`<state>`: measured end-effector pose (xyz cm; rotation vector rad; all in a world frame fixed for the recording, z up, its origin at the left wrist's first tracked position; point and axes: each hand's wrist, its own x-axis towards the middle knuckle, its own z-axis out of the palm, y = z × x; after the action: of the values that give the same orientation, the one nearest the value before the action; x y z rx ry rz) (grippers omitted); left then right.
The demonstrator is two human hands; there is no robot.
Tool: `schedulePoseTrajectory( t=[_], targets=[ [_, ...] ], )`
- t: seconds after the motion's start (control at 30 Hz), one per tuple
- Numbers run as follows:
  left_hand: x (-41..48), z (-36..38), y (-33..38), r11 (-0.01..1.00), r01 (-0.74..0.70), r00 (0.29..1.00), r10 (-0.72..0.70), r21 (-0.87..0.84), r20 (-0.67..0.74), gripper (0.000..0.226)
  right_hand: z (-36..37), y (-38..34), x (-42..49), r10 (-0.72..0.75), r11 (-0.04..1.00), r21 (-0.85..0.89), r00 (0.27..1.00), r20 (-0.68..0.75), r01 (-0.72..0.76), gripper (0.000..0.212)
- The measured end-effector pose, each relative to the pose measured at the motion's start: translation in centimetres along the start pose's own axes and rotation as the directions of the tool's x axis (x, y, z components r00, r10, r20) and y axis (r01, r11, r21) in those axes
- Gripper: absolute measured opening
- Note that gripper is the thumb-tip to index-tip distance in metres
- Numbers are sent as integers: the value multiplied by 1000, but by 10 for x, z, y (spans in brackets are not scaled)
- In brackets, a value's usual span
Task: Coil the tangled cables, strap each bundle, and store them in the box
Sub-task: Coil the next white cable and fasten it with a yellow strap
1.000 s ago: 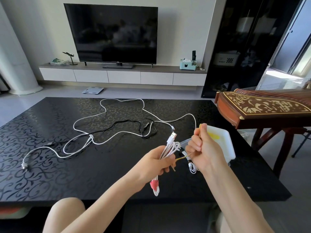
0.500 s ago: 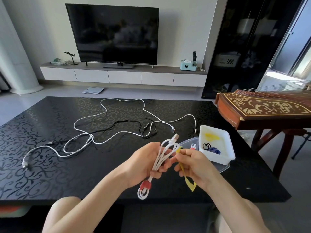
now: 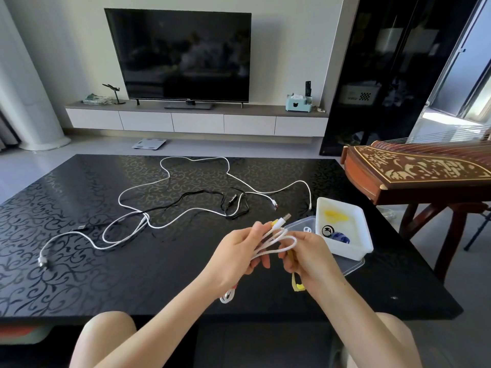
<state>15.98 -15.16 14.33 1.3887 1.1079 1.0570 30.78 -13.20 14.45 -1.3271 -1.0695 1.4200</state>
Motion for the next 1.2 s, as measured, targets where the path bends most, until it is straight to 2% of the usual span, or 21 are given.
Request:
schedulePoseTrajectory(
  t=[0.1,0.33,0.43,0.63,0.77,0.87,0.93,1.0,1.07,1.13,1.2],
  targets=[
    [2,1,-1,999,17,997,-20,-37,-75,29,0,-2,3,56,994,99,996,-62,-50,21],
    [11,0,0,986,77,993,-90,-146,-80,22,1,-2,1,-50,996,-77,999,17,52,22],
    [12,-2,1,985,59,992,-76,-165,-100,15,-1,-2,0,-98,987,-127,994,48,103,28],
    [11,3,1,996,-26,987,13,-82,-161,8,-1,-2,-4,-161,971,-155,975,150,184,29],
    [21,4,-3,991,-77,934,109,106,-341,16,-3,-1,-12,-165,983,-38,950,266,181,25],
    [28,-6,-5,986,-39,899,105,162,-425,13,-9,6,-23,-200,973,-64,946,254,223,30],
    [31,-12,-7,980,-2,891,91,197,-444,13,-14,7,-29,-283,934,-153,929,237,324,22],
    [32,-13,-8,972,26,891,83,234,-447,13,-17,5,-35,-342,886,-221,896,284,409,19],
    [30,-12,-8,959,35,890,97,280,-445,12,-19,1,-39,-359,866,-216,861,361,452,25],
    [27,-12,-8,933,29,895,135,358,-426,11,-19,-5,-42,-366,852,-210,833,414,479,20],
    [24,-12,-6,891,20,903,178,453,-390,9,-19,-11,-41,-461,750,-316,802,380,581,14]
  ],
)
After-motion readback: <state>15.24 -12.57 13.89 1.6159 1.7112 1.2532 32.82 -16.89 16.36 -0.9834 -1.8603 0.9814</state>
